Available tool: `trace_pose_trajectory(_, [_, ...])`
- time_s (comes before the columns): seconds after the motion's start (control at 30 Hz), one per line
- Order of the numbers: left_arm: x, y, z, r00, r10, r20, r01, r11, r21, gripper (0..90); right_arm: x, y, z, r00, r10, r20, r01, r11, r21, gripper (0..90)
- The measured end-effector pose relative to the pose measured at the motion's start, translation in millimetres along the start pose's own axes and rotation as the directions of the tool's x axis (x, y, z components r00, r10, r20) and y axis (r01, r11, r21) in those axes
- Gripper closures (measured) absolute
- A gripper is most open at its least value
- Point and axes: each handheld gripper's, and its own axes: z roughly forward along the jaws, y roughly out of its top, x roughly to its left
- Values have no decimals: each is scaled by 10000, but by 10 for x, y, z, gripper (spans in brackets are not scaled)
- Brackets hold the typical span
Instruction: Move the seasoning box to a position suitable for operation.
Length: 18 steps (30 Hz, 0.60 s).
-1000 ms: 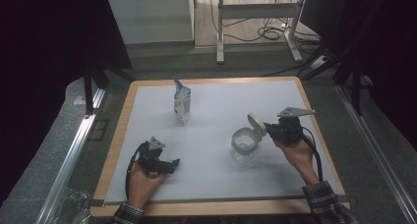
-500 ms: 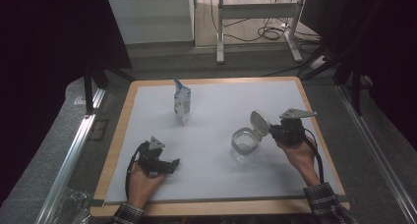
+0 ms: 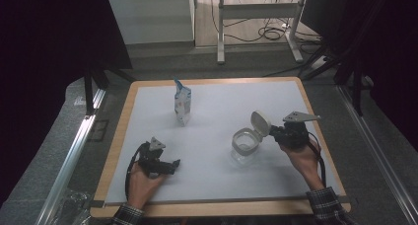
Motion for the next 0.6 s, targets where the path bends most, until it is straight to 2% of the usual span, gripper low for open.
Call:
trace_pose_trajectory(0.43, [15, 2, -8, 10000, 10, 95, -10, 10000, 33, 13, -13, -135, -72, 9992, 213, 326, -214, 9998, 12, 720])
trace_pose_trajectory(0.6, [70, 44, -46, 9998, 67, 198, -72, 9997, 223, 60, -23, -220, -127, 9982, 376, 475, -375, 9993, -25, 673])
